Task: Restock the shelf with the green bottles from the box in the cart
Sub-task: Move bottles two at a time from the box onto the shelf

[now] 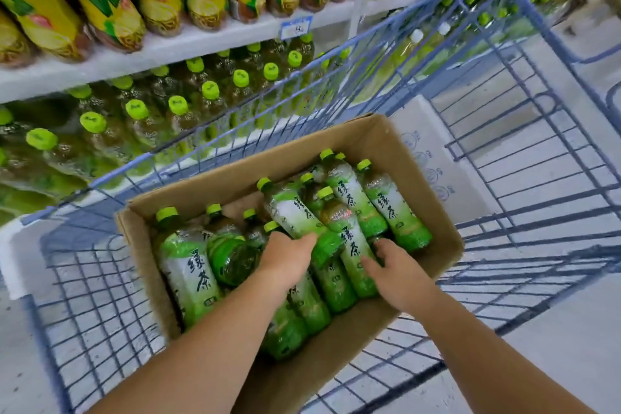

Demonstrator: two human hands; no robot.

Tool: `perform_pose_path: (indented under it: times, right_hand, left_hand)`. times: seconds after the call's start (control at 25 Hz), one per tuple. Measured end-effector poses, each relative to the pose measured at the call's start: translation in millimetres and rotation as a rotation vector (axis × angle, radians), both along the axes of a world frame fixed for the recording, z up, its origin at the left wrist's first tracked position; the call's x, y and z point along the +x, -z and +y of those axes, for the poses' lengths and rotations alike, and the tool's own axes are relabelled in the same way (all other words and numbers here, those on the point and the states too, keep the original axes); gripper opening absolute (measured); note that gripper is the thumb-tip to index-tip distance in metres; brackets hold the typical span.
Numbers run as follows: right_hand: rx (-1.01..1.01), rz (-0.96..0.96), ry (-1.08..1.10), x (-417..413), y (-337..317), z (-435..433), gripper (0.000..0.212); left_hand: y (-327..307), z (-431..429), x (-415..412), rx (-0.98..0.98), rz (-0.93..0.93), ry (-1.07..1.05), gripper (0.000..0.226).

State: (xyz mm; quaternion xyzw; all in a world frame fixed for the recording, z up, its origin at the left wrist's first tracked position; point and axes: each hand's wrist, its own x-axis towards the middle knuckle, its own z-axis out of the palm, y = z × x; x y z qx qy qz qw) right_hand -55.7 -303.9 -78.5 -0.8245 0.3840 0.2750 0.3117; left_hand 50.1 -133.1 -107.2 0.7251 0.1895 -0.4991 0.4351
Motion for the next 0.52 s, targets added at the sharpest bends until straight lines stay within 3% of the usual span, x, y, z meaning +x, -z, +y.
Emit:
perform_pose_path:
  times: [0.08, 0.2, 0.32, 0.52]
  right_hand:
    - [0.036, 0.004, -0.026, 4, 18, -8, 0.051]
    - [0.044, 0.0, -0.051, 8, 37, -16, 0.038]
    - [0.015, 0.037, -0.047, 20, 47, -20, 0.05]
    - [-0.016, 0.04, 0.006, 30, 59, -19, 0.064]
  left_hand:
    - [22, -14, 3, 0.048, 0.017, -0.099, 0.081]
    - [34, -30, 9, 0.133, -0.093, -0.081, 0.097]
    - [39, -38, 20, 0.206, -0.138, -0.05, 0.109]
    - [43, -40, 29, 0.077, 0.011, -0.162, 0.07]
